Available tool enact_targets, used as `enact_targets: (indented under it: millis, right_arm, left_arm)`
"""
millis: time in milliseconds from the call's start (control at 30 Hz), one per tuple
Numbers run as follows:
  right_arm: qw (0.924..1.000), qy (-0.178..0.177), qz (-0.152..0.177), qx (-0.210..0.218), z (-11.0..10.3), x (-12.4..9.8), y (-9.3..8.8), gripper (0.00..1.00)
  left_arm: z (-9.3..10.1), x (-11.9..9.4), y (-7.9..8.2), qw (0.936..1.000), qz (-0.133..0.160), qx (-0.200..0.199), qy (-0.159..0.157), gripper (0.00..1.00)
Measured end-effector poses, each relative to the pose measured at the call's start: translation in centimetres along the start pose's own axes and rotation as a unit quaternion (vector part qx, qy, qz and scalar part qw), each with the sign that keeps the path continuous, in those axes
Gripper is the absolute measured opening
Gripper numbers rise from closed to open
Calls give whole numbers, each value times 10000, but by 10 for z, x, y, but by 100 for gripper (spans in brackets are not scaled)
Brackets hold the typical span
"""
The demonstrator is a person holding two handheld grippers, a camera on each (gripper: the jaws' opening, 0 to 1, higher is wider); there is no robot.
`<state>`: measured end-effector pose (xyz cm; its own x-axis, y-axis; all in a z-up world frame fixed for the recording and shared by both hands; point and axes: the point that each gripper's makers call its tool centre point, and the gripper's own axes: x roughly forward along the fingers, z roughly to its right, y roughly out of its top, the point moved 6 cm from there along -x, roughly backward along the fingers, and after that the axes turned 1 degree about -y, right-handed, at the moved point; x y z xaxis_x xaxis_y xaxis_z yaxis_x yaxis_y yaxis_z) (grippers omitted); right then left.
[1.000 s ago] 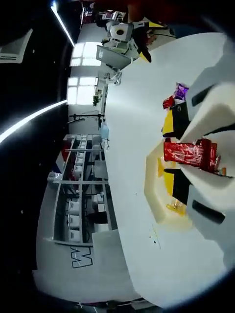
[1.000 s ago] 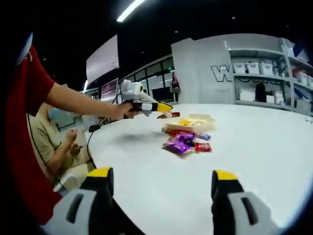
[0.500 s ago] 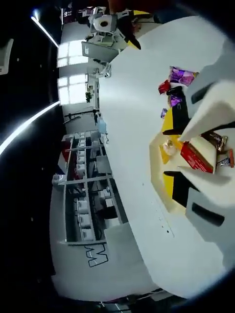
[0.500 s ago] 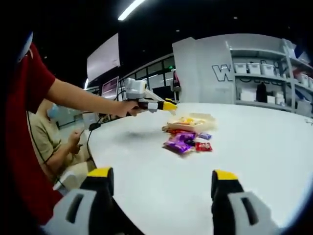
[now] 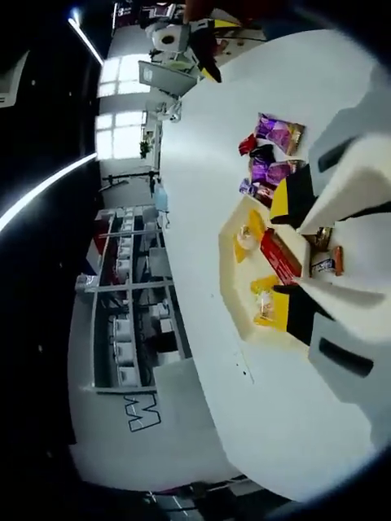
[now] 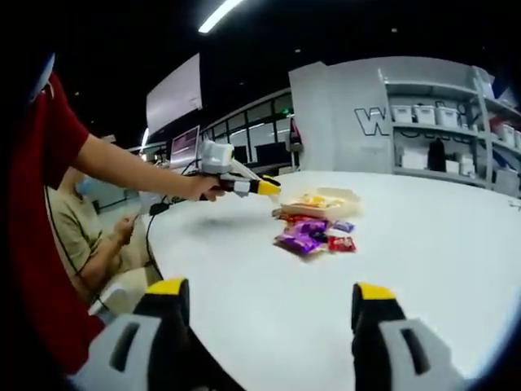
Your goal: Place the target food into the container with the food tongs after gripping and lifting it, then release it inside without dropping or visibly crushing the food.
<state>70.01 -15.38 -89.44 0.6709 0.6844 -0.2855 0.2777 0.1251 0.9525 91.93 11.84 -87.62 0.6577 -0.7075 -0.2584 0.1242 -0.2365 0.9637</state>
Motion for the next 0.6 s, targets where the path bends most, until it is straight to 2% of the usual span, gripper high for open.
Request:
enact_targets:
  millis: [367,600]
  right_arm:
    - [9999,42,-64,-75,-3,3,1,80]
    - [9999,39,-99,-95,-3,3,1,80]
  left_arm:
    - [-3,4,-9,9999,-71,-80,52,28]
    - [-4,9,-24,9995,-256,-132,148,29]
